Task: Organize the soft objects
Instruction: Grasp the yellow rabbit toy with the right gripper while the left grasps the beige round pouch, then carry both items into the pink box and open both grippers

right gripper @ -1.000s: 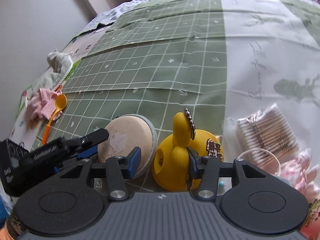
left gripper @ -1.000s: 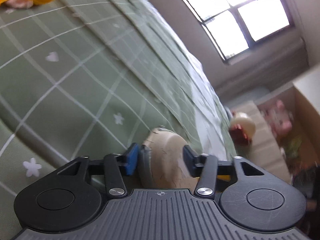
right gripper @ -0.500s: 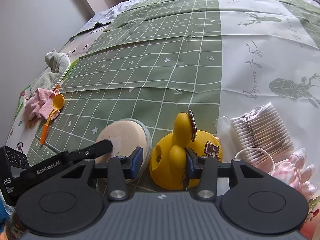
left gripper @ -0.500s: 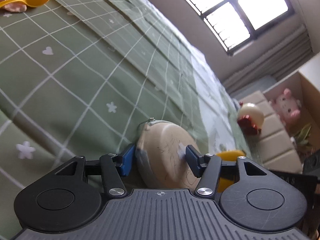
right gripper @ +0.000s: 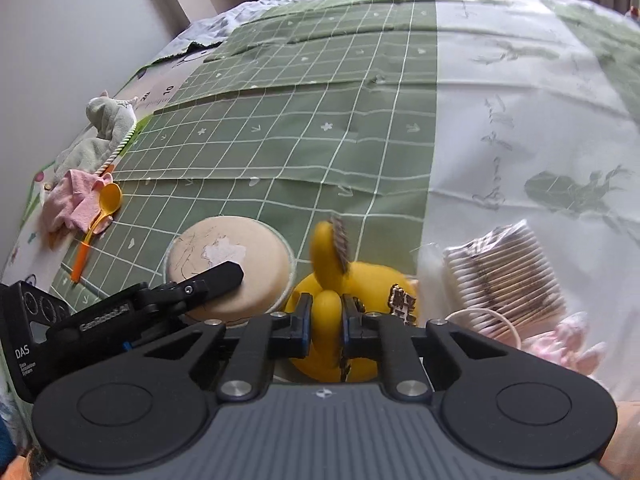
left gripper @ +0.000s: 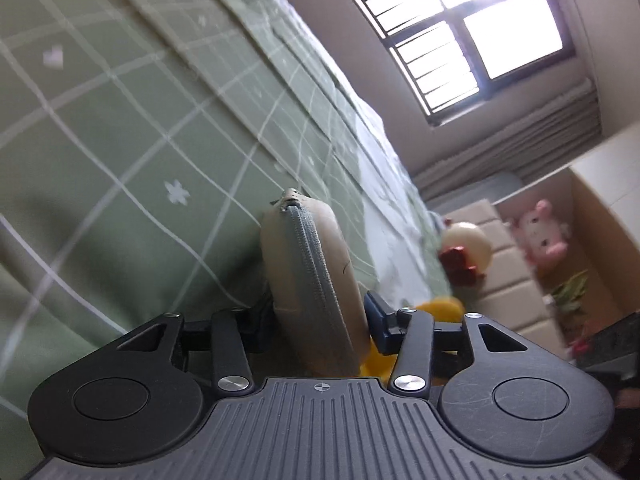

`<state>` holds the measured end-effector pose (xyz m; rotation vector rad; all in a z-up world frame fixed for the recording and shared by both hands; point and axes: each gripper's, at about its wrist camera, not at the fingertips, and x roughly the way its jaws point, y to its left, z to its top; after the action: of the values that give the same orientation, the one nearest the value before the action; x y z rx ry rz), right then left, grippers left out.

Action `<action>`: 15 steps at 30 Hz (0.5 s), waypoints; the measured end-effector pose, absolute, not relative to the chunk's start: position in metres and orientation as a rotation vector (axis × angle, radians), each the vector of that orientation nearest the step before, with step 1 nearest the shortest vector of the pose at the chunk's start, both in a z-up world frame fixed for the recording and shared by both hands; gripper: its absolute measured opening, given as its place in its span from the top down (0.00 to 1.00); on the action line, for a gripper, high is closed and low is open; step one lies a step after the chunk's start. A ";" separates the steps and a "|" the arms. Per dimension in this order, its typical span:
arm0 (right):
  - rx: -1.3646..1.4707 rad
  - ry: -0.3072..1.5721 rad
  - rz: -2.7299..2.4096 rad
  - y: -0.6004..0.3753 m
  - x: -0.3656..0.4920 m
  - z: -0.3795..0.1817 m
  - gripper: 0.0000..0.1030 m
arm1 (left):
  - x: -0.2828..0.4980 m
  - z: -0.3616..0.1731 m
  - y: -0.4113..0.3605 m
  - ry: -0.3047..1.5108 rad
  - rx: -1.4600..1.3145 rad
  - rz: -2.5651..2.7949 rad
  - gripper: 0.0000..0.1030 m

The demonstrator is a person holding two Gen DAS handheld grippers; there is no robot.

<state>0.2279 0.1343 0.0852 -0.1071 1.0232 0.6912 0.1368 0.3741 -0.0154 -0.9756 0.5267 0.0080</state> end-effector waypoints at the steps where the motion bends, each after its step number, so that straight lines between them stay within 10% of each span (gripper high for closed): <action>1: -0.120 1.002 0.693 0.134 0.224 0.092 0.87 | 0.133 -0.010 0.372 0.525 -0.940 0.025 0.51; 15: -0.078 0.562 0.706 -0.018 0.163 0.274 0.88 | 0.108 0.174 0.261 0.346 -0.566 -0.166 0.55</action>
<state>0.1626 -0.0176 0.2738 -0.0782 0.5624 0.7063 0.1077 0.2615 0.1743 -0.5663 0.3464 -0.1657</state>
